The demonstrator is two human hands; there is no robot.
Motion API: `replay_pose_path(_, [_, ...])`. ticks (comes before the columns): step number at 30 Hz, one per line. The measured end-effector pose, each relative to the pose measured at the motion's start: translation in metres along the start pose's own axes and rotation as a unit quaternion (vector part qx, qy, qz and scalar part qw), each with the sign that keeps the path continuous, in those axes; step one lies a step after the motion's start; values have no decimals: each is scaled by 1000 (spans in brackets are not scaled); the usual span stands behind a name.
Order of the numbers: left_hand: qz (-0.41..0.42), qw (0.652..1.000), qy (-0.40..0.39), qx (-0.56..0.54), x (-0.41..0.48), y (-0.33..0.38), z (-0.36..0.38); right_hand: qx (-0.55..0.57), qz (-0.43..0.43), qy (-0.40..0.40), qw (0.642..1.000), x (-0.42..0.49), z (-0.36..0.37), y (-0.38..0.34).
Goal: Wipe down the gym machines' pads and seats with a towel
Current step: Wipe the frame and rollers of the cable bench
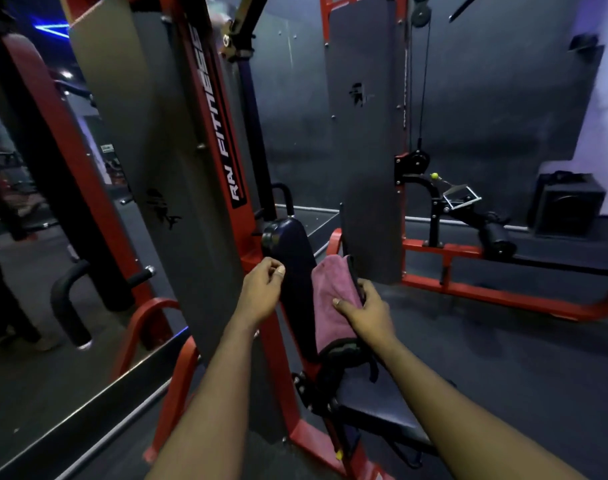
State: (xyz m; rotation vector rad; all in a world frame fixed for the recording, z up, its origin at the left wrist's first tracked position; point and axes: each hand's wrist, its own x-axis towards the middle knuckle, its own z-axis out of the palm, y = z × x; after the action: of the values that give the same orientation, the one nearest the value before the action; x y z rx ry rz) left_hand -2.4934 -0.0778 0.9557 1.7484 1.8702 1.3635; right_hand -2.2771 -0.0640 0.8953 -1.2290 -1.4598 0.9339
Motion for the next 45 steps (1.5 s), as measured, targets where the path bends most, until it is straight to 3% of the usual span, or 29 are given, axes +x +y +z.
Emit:
replay_pose_path(5, [27, 999, -14, 21, 99, -50, -17, -34, 38, 134, 990, 81, 65, -15])
replay_pose_path(10, [67, 996, -37, 38, 177, -90, -17, -102, 54, 207, 971, 139, 128, -33])
replay_pose_path(13, [78, 995, -57, 33, 213, -110, -10, -86, 36, 190, 977, 165, 163, -39])
replay_pose_path(17, [92, 989, -115, -9, 247, -131, -3, -39, -50, 154, 986, 172, 203, -34])
replay_pose_path(19, [115, 985, -131, -17, 263, -141, 2, -29, -56, 172, 983, 174, 207, -25])
replay_pose_path(24, [113, 981, -151, -45, 283, -145, 24, 56, -64, 116, 990, 185, 193, -11])
replay_pose_path(30, [147, 981, -115, -58, 299, -150, 37, -78, -87, 175, 978, 201, 208, -10])
replay_pose_path(33, [171, 977, -119, -47, 298, -153, 35, -56, -75, 163, 982, 209, 225, -18])
replay_pose_path(40, [198, 973, -114, -34, 297, -163, 43, -111, -53, 262, 957, 206, 255, -27])
replay_pose_path(45, [205, 972, -114, -28, 299, -165, 43, -156, 23, 222, 962, 251, 224, -54])
